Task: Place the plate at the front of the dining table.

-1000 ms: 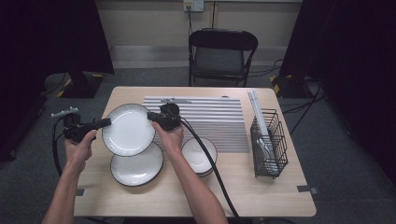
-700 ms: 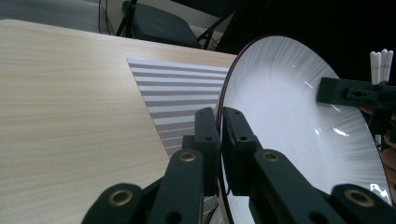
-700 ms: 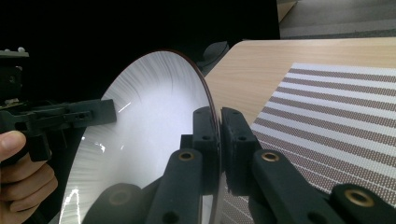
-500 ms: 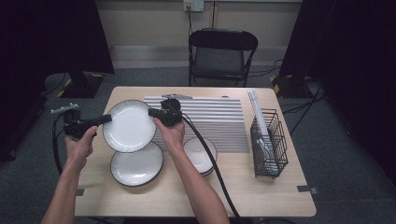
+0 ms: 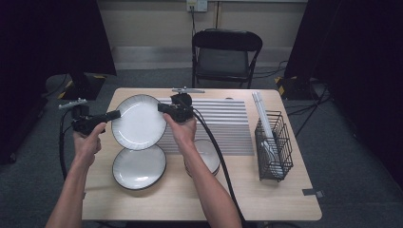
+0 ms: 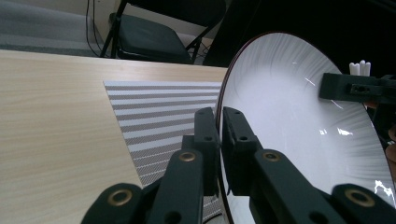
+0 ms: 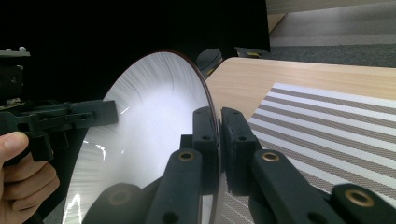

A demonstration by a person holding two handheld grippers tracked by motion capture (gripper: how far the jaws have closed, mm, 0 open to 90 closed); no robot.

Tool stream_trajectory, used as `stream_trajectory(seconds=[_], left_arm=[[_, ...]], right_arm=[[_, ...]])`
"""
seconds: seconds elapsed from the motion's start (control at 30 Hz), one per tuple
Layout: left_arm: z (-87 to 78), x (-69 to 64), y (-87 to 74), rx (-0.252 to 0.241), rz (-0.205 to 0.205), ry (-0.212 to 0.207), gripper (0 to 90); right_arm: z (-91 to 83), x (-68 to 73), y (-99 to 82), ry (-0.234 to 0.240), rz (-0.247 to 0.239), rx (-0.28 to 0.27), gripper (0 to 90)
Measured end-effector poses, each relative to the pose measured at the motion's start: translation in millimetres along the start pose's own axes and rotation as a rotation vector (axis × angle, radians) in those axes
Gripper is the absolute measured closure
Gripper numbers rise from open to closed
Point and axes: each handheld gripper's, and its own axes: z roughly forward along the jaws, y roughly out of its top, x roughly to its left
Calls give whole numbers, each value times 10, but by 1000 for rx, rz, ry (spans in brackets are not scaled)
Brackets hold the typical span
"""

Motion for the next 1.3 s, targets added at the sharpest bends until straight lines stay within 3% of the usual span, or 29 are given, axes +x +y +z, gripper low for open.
stream_trajectory(seconds=[0.17,0.4,0.7,1.3], left_arm=[[93,-122,72,-1,26,-13,856],[231,-226,104,12,33,-27,856],[484,-390,77,36,41,-56,858],[810,-542,40,68,52,-71,858]], right_arm=[[-124,-92,34,-9,3,-15,853],[-234,-194,73,-25,-11,-15,854],[-441,-450,34,-45,-22,-26,855],[-609,-780,5,-51,-9,-29,849]])
